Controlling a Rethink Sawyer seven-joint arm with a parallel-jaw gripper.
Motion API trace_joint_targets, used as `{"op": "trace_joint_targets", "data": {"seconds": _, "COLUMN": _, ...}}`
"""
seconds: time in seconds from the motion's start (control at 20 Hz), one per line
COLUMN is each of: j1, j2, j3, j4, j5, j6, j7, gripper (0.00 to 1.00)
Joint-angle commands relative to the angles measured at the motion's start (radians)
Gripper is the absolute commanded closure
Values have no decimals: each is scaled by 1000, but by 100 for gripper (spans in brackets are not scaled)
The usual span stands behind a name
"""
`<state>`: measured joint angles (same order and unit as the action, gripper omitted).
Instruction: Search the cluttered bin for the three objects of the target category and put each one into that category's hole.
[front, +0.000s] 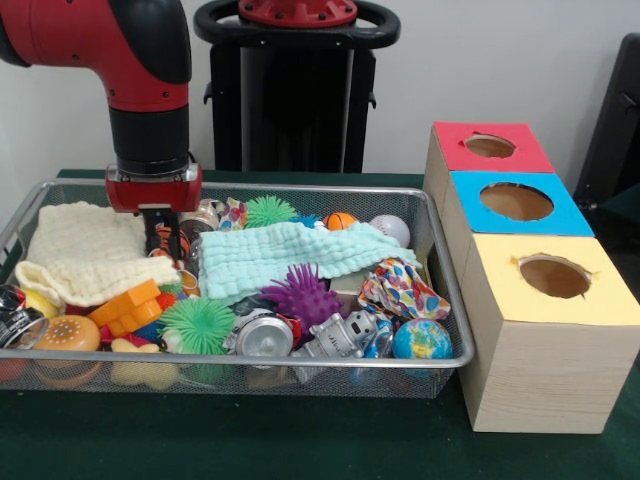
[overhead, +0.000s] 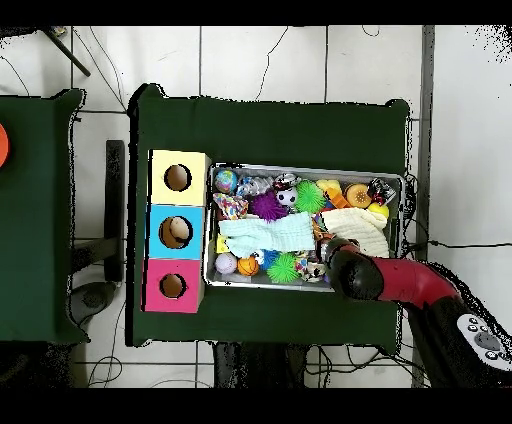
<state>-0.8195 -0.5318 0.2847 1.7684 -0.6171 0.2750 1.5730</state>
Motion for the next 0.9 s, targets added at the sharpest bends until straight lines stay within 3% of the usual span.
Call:
{"op": "trace_joint_targets", "data": {"seconds": 0.05, "j1": -3, "j2": -16, "j3": 61, "j4": -10, "j5": -9, "j6": 24, "j7": 12, "gripper": 100}}
{"op": "trace_joint_targets", "data": {"seconds": 0.9, "j1": -30, "j2": -215, "j3": 90, "j4": 132, "j5": 75, "j6": 154, "j7": -22, "gripper": 100}}
